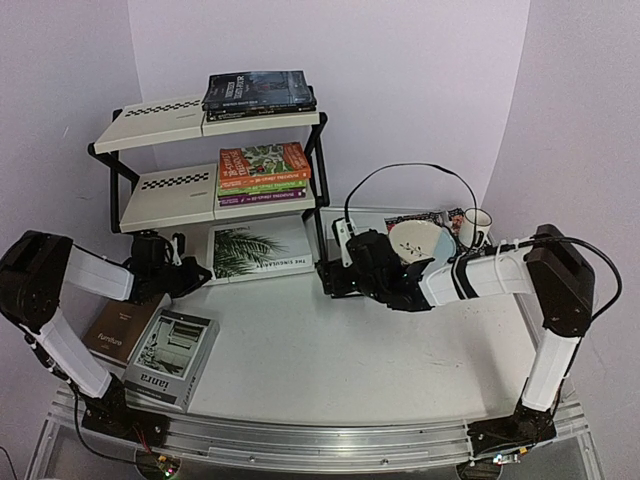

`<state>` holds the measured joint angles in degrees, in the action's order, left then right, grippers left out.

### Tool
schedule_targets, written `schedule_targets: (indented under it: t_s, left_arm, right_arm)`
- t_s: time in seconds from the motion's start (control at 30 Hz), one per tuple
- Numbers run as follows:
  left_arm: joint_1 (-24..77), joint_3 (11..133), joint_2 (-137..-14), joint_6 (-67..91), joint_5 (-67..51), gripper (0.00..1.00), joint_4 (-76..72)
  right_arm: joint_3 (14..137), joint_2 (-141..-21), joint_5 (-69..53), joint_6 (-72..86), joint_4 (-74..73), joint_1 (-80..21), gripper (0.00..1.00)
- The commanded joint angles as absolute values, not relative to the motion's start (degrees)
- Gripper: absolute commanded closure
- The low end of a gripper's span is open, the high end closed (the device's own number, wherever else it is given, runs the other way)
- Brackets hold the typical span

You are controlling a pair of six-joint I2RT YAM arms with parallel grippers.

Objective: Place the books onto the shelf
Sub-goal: Adjust the book on the shelf, then move the book to the center of the board.

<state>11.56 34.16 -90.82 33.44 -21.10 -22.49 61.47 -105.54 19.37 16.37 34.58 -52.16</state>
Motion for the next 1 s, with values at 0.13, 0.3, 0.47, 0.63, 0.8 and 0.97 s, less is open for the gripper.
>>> schedule_targets:
  t_s: [0.13,0.3,0.47,0.63,0.8,0.97]
  left_arm:
    - [11.5,31.4,-74.0,31.9,-23.5,0.88,-7.3]
    - [11.5,35.4,-66.3,29.3,-18.5,0.59,11.6]
    - [11.5,38.3,-60.3,30.5,-12.4,0.12,24.7]
    - [11.5,39.1,-57.0,37.1,0.6,0.09,32.6]
    - [11.5,37.1,-54.6,43.0,11.2,0.04,33.9]
    - [11.5,36.3,-55.1,45.1,14.1,0.04,33.7]
  right_arm:
    - [60.8,-101.9,10.6,28.9,30.2,-53.4,0.21]
    - [61.0,-102.1,13.4,32.8,28.5,-53.3,0.17]
    - [64.0,-104.6,7.2,38.2,26.2,-53.5,0.14]
    - [63.9,-108.1,5.2,44.3,30.5,-56.4,0.15]
    - [65.3,-111.6,3.5,46.7,35.0,-59.2,0.15]
    - [66.8,-113.5,2.2,47.3,36.5,-61.3,0.15]
